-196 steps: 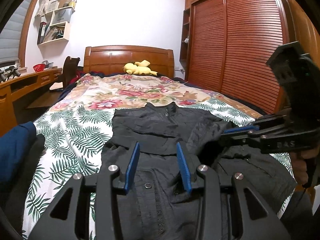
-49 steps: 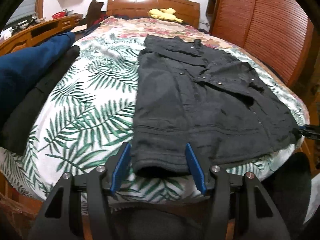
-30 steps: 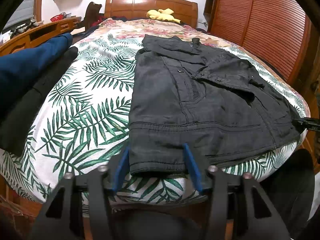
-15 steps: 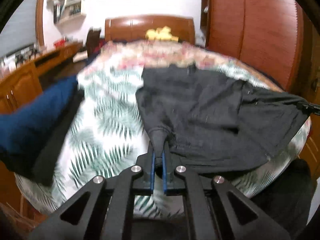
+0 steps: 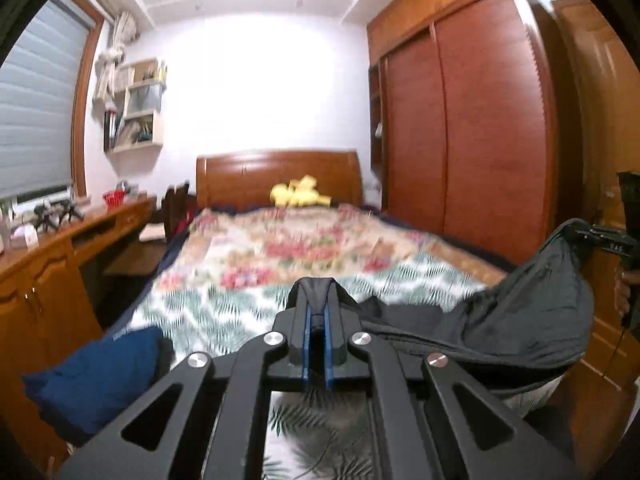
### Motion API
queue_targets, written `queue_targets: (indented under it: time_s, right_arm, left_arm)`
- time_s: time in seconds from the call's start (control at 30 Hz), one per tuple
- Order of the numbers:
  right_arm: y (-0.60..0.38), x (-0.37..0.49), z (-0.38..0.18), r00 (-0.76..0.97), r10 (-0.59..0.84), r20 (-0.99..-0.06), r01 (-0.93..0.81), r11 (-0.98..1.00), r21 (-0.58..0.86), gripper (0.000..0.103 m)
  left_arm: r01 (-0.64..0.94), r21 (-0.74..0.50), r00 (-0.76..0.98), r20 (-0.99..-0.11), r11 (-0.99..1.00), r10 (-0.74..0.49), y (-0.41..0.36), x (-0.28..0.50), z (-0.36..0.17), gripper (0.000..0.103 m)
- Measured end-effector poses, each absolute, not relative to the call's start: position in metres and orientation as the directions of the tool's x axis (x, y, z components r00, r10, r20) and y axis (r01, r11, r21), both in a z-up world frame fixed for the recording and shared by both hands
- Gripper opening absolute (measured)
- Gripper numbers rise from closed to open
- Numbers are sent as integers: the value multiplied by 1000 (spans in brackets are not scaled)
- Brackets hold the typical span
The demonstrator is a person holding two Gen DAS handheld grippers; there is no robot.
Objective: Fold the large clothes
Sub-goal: 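Lift the hem with both tools, fold it onto the collar, and open both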
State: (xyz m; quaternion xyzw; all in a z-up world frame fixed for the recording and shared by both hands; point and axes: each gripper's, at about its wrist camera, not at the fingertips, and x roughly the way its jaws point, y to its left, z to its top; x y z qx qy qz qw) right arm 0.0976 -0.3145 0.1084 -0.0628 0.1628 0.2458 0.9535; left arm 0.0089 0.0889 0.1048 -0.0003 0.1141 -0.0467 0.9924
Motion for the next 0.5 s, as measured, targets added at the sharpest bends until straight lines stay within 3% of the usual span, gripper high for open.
queue_targets:
  time_s: [0.27,0.4,0.5]
  right_arm:
    - [-335,49,158,860,467,-206,-489,869,-69,11]
    - [-337,61,142,868,438,-234,-467,881,-80,11]
    - [-335,93,108,858,409,-311,-448,892,-65,11]
  left_arm:
    - [113,-10,986,-118,994,-113,102,-23,145,2]
    - [95,-7,980,-177,995,-95,106,10,126,2]
    - [86,-15,962,-260,996,-87,107,56,94,2]
